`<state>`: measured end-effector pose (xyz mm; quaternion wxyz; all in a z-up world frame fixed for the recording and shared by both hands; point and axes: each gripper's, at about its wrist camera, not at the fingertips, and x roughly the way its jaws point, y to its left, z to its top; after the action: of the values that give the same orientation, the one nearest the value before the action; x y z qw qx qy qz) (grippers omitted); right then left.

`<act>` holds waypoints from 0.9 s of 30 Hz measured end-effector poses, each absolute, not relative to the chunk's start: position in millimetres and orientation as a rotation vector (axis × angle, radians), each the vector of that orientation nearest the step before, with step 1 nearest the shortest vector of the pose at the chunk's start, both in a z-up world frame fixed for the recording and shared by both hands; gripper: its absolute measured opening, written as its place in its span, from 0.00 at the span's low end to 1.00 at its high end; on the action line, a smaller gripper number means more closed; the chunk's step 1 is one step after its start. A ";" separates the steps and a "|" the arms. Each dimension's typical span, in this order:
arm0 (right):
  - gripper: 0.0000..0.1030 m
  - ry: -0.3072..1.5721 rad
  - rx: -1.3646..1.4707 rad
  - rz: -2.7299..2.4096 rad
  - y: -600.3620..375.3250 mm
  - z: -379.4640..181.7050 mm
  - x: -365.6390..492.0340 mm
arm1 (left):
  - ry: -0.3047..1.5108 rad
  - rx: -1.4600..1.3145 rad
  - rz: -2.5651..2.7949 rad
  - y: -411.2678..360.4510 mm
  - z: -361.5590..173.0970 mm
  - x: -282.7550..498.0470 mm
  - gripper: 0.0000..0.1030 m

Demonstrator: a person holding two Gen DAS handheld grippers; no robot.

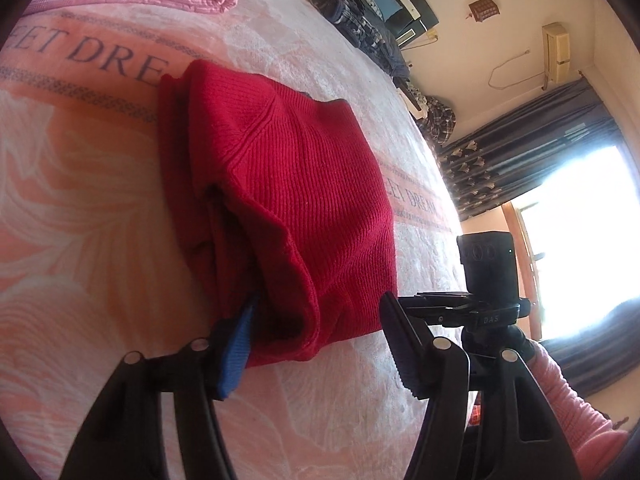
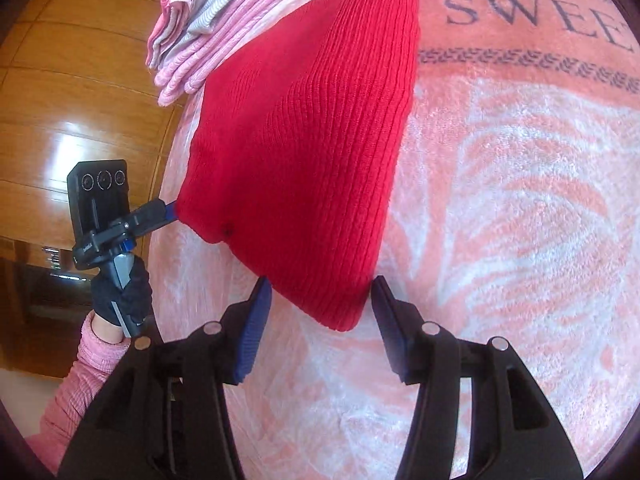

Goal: Fold small clothes

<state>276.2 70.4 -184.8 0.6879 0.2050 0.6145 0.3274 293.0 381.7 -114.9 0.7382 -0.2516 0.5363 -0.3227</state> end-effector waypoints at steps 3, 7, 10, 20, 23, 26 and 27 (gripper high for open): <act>0.22 1.381 0.429 0.733 76.6 -188.1 275.8 | 1.220 -0.557 -0.703 374.7 -128.0 293.6 0.53; 0.15 1.351 0.437 0.761 65.5 -172.0 276.8 | 1.236 -0.631 -0.741 381.2 -131.3 293.0 0.36; 0.14 1.338 0.400 0.746 57.0 -160.4 274.4 | 1.238 -0.644 -0.753 385.7 -130.5 292.5 0.33; 0.14 1.400 0.300 0.699 54.7 -191.0 275.1 | 1.253 -0.551 -0.735 407.6 -161.5 287.4 0.11; 0.18 1.399 0.263 0.720 65.9 -186.6 277.6 | 1.246 -0.539 -0.750 407.1 -159.0 286.5 0.12; 0.36 1.383 0.267 0.739 66.2 -176.4 279.2 | 1.238 -0.508 -0.756 406.3 -144.3 286.0 0.32; 0.41 1.366 0.270 0.741 70.0 -170.5 283.8 | 1.229 -0.472 -0.735 408.0 -135.9 285.0 0.50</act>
<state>283.8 70.0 -170.5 0.7048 0.1212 0.6144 0.3332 285.0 408.0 -135.9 0.7289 -0.2144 0.5580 -0.3338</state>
